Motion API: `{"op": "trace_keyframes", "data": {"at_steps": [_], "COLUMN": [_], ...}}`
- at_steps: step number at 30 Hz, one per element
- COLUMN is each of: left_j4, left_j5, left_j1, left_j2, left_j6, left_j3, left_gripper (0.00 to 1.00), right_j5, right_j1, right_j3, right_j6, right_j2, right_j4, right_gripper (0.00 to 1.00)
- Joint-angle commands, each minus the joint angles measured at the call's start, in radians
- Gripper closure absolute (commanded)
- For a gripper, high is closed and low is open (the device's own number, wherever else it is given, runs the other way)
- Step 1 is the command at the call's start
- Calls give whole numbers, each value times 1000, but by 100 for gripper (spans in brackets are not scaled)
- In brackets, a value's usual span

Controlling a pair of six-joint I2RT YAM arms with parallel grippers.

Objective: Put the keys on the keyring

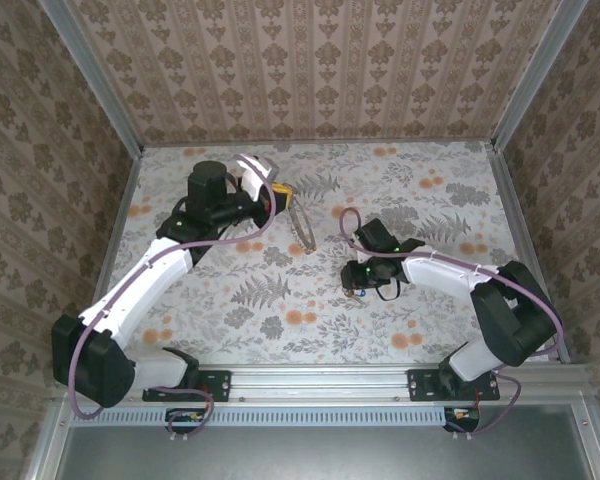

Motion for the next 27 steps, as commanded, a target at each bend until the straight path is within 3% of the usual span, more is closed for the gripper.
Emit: {"op": "trace_keyframes", "data": {"at_steps": [1, 8, 14, 27], "left_j4": [50, 65, 81, 102], "left_j5": [-7, 2, 14, 28], "left_j1": [19, 102, 161, 193], "left_j2": [-37, -65, -92, -94], "left_j6": [2, -33, -60, -79], "left_j3": [-7, -29, -47, -52], "left_gripper": [100, 100, 100, 100], "right_j5": [65, 169, 211, 264], "right_j1": [40, 100, 129, 163], "right_j3": [32, 92, 146, 214], "right_j6": [-60, -189, -208, -208], "right_j2": [-5, 53, 112, 201], "right_j4": [-55, -136, -170, -250], "right_gripper": [64, 63, 64, 64]}}
